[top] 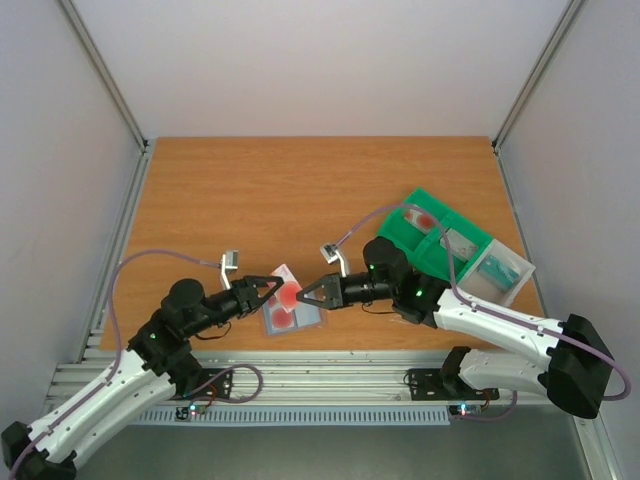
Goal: Take the credit cards out of the card holder
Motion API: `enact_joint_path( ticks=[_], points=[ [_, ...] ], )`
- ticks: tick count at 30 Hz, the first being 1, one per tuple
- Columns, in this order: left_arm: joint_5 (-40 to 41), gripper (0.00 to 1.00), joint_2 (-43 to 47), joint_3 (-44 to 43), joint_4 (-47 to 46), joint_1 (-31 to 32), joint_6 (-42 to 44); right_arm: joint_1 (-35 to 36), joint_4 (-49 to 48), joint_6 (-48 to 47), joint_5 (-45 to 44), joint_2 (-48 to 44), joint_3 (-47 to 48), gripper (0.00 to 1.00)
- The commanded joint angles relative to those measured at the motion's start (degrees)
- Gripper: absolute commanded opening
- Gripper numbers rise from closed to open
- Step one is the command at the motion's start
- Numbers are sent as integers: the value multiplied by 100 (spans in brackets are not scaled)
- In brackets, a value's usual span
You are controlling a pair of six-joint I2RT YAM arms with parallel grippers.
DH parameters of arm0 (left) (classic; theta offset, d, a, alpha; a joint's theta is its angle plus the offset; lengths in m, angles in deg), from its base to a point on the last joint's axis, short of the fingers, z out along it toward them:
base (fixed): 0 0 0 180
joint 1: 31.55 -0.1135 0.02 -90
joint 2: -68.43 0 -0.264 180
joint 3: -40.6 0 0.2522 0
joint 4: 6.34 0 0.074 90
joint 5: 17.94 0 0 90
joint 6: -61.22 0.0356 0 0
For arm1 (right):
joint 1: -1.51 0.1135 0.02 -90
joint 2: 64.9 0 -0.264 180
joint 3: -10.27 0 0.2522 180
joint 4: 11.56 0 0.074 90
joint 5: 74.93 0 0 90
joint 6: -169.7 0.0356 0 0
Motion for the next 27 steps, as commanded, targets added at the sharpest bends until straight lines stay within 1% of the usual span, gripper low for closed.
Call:
enact_joint_path(
  ticks=[1,5,6,9,10,12,15,16,20,23,27],
  points=[
    [-1018,40,-230,-322,84,3,698,36,540,-827,991,-128,113,1],
    [-1536,28,-668,-678,501,1,1235,36,715,-1096,1223,-183,186,1],
    [-1616,23,-747,-735,563,0,1287,37,859,-1189,1281,-164,263,1],
    [-1667,4,-800,-822,569,-3,1406,36,1358,-1517,1169,-176,483,1],
    [-1667,1,-781,-814,516,4,1389,36,1511,-1610,1084,-200,539,1],
    [-1654,0,-762,-795,386,5,1333,36,1681,-1630,889,-231,623,7],
    [-1530,0,-738,-728,198,-3,1205,40,1535,-1167,582,-249,586,22],
    [-1463,0,-728,-697,135,-2,1152,38,1316,-908,531,-246,473,25],
    [-1045,0,-621,-589,-103,4,965,36,-144,229,476,-226,43,35],
    [-639,0,-466,-542,-115,2,869,36,-466,586,220,-248,-47,38],
    [-91,1,-168,-456,-89,4,743,36,-567,858,-146,-373,-118,37]
  ],
)
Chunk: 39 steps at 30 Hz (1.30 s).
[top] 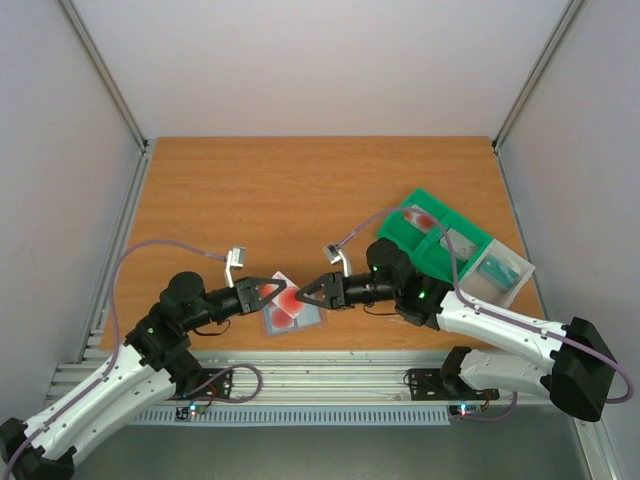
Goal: Take the credit cards out of the card holder
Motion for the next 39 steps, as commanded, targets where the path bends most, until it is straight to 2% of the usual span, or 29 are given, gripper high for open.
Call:
enact_joint_path(
  ticks=[1,5,9,17,25,33,39],
  points=[
    [857,0,348,152,-276,-1,-182,36,-762,690,-438,-241,-82,36],
    [1188,0,582,253,-273,-4,-290,36,-1064,909,-562,-198,-107,33],
    [1258,0,661,513,-846,-2,-620,36,-1263,1077,-608,-46,-80,33],
    [1535,0,603,677,-1284,-3,-1009,44,-1470,1314,-719,193,-73,38],
    [1782,0,393,485,-1162,-5,-870,94,-1513,1393,-801,220,-130,26],
    [1879,0,240,497,-1246,1,-864,122,-1489,1424,-817,226,-160,22],
    [2059,0,359,624,-1284,-1,-893,118,-1423,1430,-864,181,-170,22]
  ],
)
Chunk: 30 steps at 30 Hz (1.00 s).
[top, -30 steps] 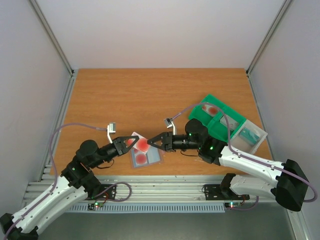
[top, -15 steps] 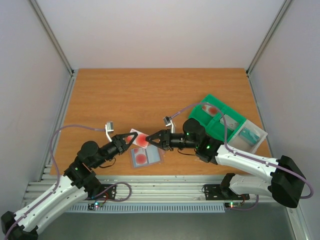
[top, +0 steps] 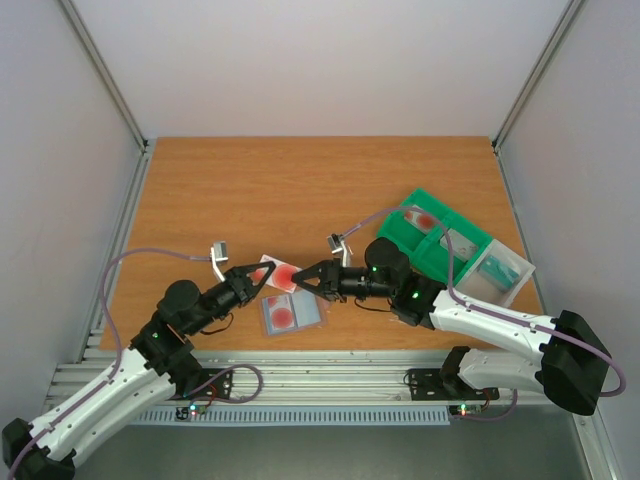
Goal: Take the credit cards out of the card holder
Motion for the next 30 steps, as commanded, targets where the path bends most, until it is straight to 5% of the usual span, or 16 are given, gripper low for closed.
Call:
enact_joint_path(
  ticks=[1,7,16,22,30],
  points=[
    [410,1,69,40,-185,-6,73,94,-215,15,44,-73,-19,21],
    [422,1,161,63,-126,-2,65,94,-183,-119,3,-73,26,2],
    [354,12,499,-21,327,-2,234,86,215,-521,-182,-176,226,1],
    [398,68,657,-73,820,-2,246,7,111,-433,-239,-160,171,1],
    [567,99,465,-651,2282,-2,565,-450,980,-859,-169,-321,465,1]
  ],
)
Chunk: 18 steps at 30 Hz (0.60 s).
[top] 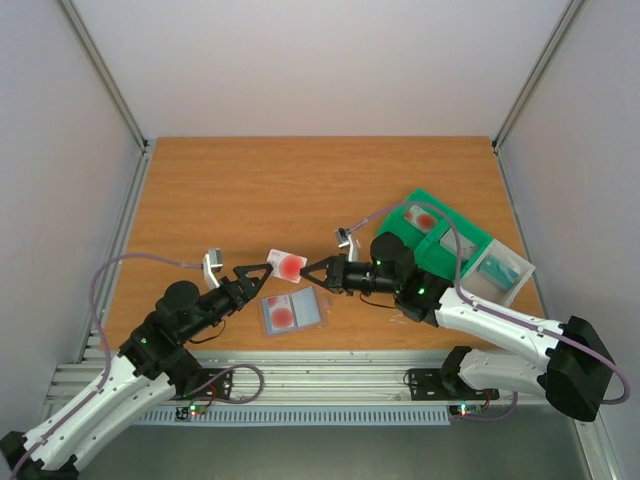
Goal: Take the credit cards out of the card holder
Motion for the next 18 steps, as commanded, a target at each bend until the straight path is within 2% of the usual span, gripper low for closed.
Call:
enact_joint_path(
  ticks=[1,7,13,18],
  points=[
    [223,99,-120,-570,942,-10,340,-314,733,-457,1,-186,458,1],
    [229,99,-341,-810,1377,-4,568,-984,1969,-1023,82,-243,732,1],
    [60,99,-640,-962,1686,-7,728,-2225,2863,-1695,370,-316,827,1],
    [64,99,-886,-1069,2172,-6,857,-3143,3763,-2388,521,-168,1268,1]
  ],
)
